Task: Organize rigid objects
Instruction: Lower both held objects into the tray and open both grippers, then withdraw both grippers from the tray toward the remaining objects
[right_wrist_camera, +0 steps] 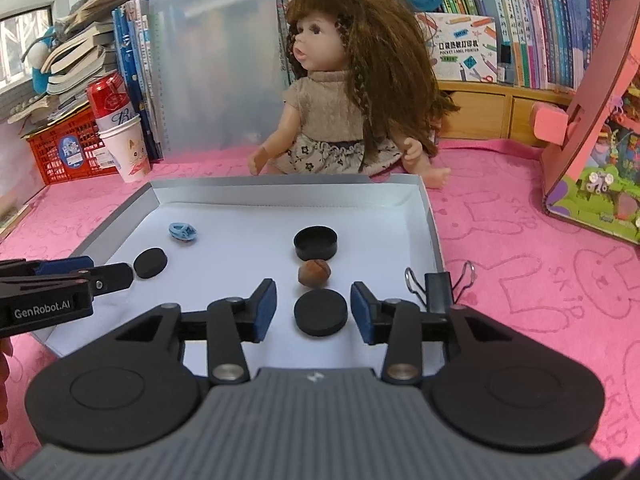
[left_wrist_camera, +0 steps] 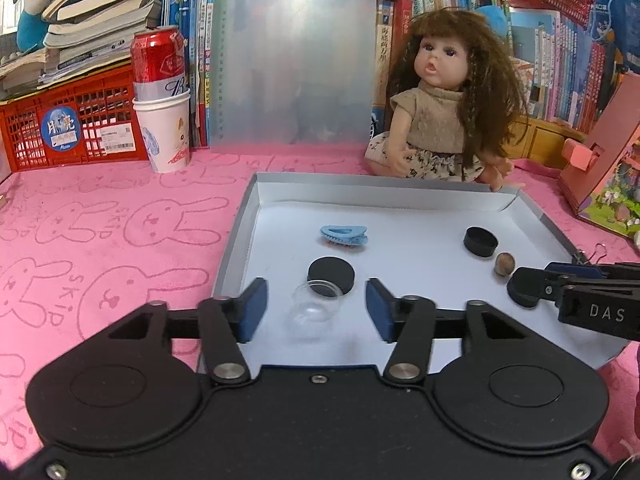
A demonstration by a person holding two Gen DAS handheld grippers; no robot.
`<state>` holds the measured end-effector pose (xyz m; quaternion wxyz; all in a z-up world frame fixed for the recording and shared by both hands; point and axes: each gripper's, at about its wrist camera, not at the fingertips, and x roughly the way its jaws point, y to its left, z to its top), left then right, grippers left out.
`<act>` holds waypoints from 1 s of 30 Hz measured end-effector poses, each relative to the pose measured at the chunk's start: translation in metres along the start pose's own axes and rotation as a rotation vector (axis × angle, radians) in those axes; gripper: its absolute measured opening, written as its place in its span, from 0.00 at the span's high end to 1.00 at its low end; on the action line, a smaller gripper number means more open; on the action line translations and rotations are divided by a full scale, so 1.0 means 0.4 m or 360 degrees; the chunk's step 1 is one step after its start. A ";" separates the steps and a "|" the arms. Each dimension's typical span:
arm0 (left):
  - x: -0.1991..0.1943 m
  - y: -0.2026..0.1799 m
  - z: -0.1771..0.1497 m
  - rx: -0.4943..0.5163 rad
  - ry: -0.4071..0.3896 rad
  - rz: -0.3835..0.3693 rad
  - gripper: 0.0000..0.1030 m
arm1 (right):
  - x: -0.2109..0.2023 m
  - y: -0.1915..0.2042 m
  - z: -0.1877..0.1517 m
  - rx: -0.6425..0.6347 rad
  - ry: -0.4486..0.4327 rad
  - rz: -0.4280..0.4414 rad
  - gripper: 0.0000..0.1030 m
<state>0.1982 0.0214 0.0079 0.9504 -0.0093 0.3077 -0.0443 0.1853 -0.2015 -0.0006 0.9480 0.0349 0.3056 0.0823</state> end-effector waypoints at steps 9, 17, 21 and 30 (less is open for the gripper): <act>-0.040 -0.015 -0.006 0.0051 -0.0065 -0.0007 0.36 | -0.054 0.003 -0.006 -0.0066 -0.0075 0.0011 0.24; -0.097 -0.027 -0.017 0.0063 -0.0095 -0.0085 0.28 | -0.102 0.003 -0.017 -0.0066 -0.0103 0.0043 0.17; -0.134 -0.039 -0.024 0.0086 -0.0122 -0.0129 0.27 | -0.123 0.006 -0.029 -0.0079 -0.0102 0.0062 0.16; -0.201 -0.055 -0.054 0.0116 -0.0145 -0.0197 0.26 | -0.175 0.007 -0.059 -0.0113 -0.0123 0.0077 0.13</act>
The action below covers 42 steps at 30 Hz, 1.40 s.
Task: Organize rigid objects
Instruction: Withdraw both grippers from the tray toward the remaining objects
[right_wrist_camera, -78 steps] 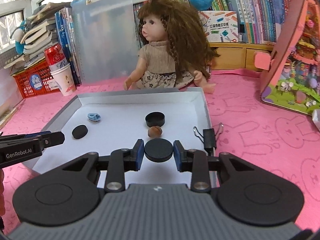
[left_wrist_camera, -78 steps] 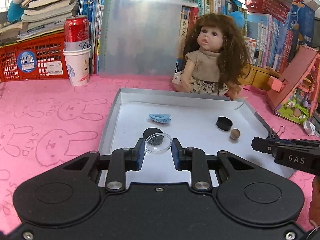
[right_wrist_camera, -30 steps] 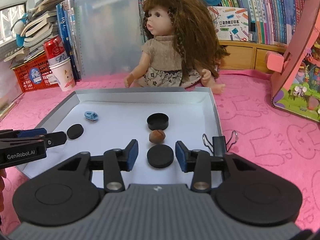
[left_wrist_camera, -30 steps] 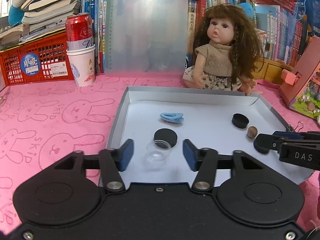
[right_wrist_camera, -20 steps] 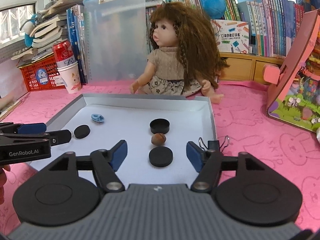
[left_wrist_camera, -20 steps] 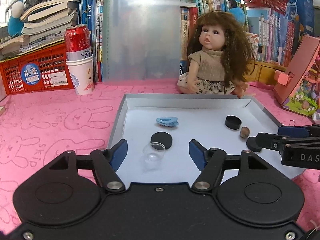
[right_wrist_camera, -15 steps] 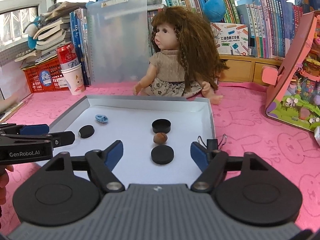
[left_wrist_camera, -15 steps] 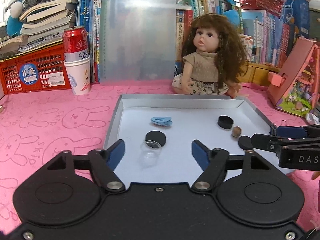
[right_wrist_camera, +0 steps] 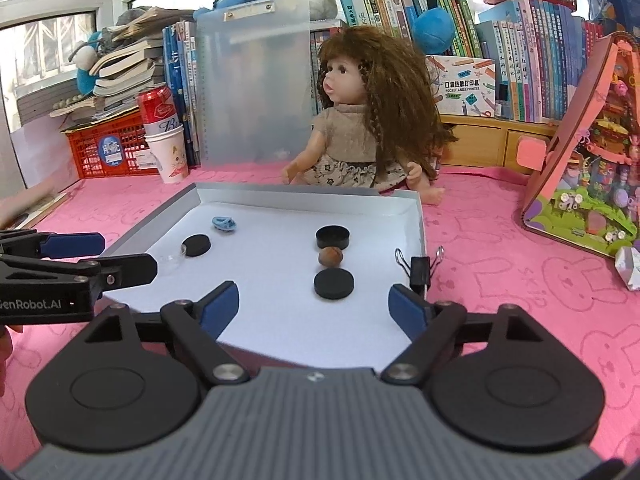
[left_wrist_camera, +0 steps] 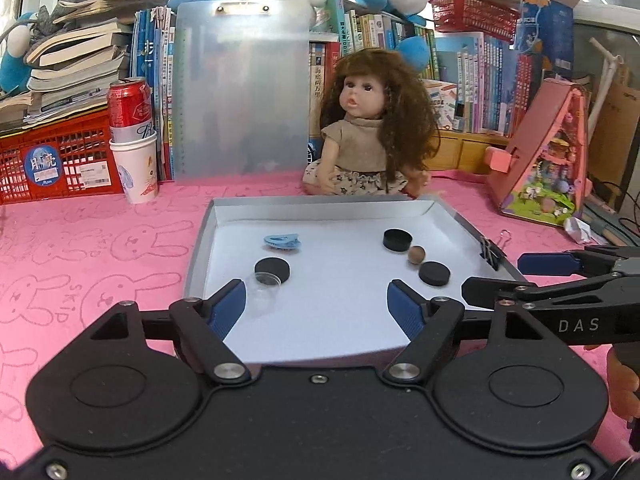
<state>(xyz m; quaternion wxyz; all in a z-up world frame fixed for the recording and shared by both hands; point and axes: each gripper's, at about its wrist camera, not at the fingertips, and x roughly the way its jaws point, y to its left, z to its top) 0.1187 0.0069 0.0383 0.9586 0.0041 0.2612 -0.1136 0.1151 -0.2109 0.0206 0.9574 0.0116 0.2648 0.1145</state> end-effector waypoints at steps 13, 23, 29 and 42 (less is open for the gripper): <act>-0.074 -0.020 -0.064 0.0022 0.0015 -0.0064 0.25 | -0.068 0.010 -0.053 -0.0066 -0.0014 0.0017 0.11; -0.126 -0.033 -0.122 0.0036 0.0072 -0.0130 0.25 | -0.141 0.009 -0.125 -0.0159 -0.0049 0.0063 0.11; -0.160 -0.040 -0.158 0.0054 0.0089 -0.0156 0.25 | -0.192 0.019 -0.164 -0.0243 -0.0057 0.0132 0.10; -0.195 -0.075 -0.234 0.0098 0.0129 -0.0220 0.25 | -0.224 0.059 -0.236 -0.0404 0.0033 0.0231 0.09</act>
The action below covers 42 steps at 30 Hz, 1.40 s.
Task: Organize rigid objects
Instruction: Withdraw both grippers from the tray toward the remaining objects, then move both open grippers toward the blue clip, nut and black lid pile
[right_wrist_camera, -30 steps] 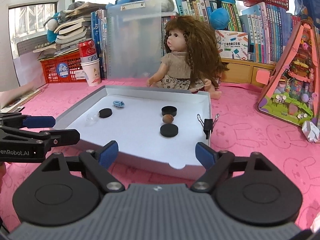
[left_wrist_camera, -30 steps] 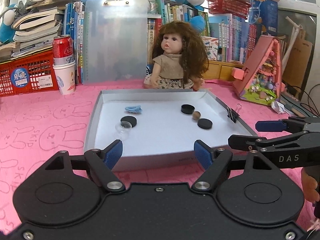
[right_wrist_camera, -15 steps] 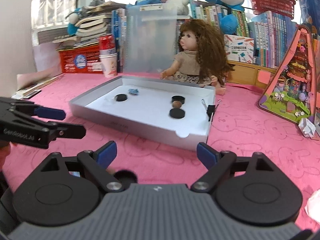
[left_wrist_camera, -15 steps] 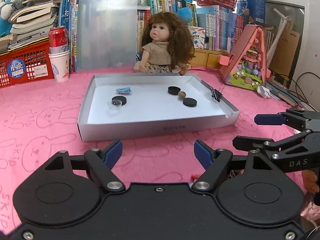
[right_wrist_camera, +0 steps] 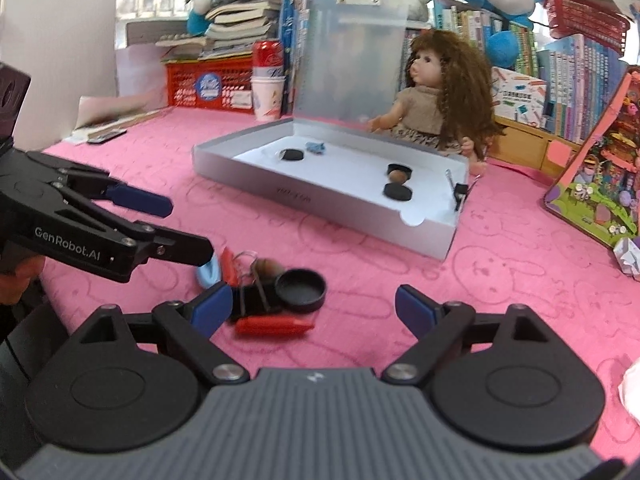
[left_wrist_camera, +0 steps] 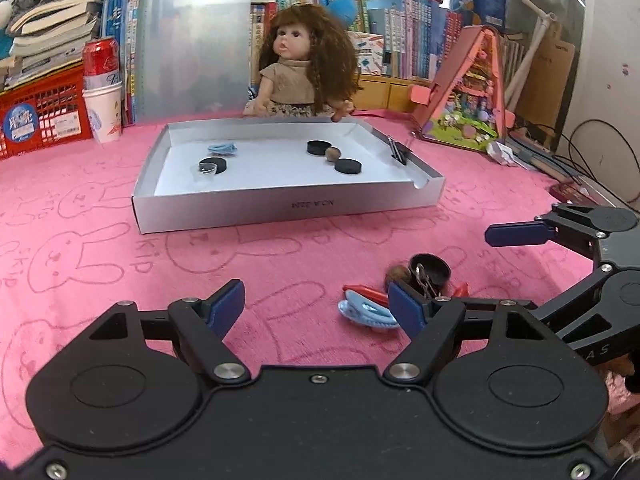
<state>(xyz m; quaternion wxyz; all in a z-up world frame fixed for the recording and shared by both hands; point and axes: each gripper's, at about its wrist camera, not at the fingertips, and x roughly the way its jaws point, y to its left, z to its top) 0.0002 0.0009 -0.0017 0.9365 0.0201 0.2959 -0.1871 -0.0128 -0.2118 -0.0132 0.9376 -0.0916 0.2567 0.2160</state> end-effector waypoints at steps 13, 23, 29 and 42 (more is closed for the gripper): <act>0.000 -0.046 -0.033 0.0143 0.0016 -0.0041 0.25 | 0.005 0.035 -0.020 -0.0136 0.0063 0.0095 0.25; 0.009 -0.048 -0.033 0.0124 0.0015 -0.0055 0.26 | -0.003 0.027 -0.023 -0.0090 0.0049 0.0110 0.41; 0.013 -0.054 -0.035 0.0144 0.0007 -0.0061 0.27 | -0.004 0.014 -0.025 -0.0006 0.0046 0.0103 0.47; 0.015 -0.056 -0.043 0.0147 -0.0002 -0.0065 0.33 | -0.002 0.012 -0.024 0.0032 0.0043 0.0101 0.44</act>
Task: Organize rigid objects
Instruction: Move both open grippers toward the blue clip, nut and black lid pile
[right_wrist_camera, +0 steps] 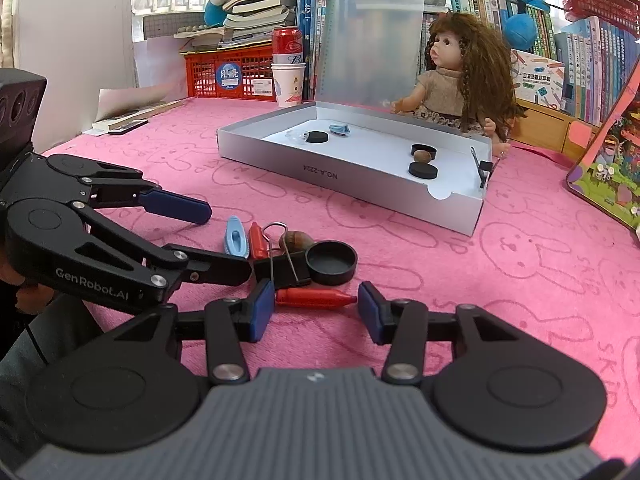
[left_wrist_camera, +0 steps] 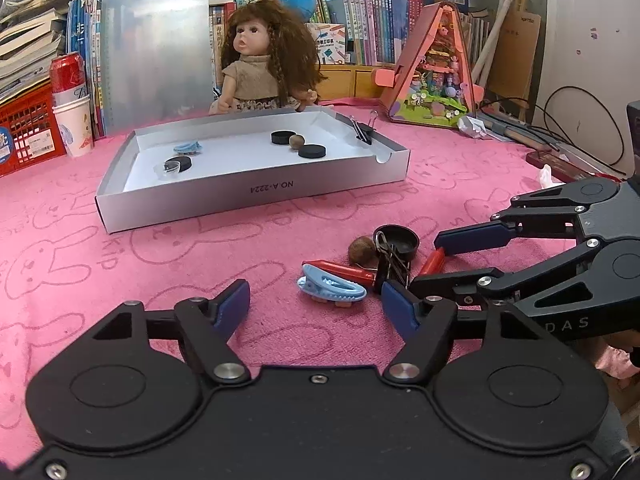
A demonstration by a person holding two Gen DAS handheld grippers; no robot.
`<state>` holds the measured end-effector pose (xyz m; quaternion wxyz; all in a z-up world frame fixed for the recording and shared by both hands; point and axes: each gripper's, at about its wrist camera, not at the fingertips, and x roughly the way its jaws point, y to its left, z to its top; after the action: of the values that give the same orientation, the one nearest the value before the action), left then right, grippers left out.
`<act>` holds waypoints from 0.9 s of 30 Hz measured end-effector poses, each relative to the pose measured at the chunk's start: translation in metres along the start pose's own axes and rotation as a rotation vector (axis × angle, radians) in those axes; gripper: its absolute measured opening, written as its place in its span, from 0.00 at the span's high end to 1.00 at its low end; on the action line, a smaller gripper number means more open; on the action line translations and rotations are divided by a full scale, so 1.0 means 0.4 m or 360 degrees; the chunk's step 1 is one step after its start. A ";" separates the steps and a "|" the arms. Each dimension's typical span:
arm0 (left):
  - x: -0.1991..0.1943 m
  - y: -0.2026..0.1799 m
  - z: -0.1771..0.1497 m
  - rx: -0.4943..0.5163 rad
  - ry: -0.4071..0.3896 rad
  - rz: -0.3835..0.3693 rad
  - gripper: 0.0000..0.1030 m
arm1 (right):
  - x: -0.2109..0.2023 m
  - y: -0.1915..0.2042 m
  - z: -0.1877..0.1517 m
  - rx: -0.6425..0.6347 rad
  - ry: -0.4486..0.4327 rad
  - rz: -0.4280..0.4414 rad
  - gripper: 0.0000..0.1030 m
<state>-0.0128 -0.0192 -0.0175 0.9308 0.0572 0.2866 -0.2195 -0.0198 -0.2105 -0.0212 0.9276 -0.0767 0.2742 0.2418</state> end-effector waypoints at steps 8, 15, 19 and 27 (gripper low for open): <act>0.004 -0.004 0.000 0.0023 -0.0004 0.0000 0.40 | 0.001 0.008 0.000 0.0017 -0.0002 -0.0005 0.44; 0.006 -0.009 0.001 0.0038 -0.0009 -0.0001 0.44 | 0.004 0.016 0.002 0.0022 -0.0005 -0.0008 0.44; 0.008 -0.016 0.002 0.0055 -0.0016 -0.0015 0.51 | 0.006 0.013 0.003 0.0041 -0.0006 -0.0004 0.46; 0.009 -0.017 0.002 0.0058 -0.0015 -0.0021 0.54 | 0.006 0.013 0.003 0.0041 -0.0006 -0.0003 0.46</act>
<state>-0.0126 -0.0268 -0.0186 0.9295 0.0711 0.2785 -0.2310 -0.0200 -0.2047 -0.0216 0.9293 -0.0646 0.2755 0.2374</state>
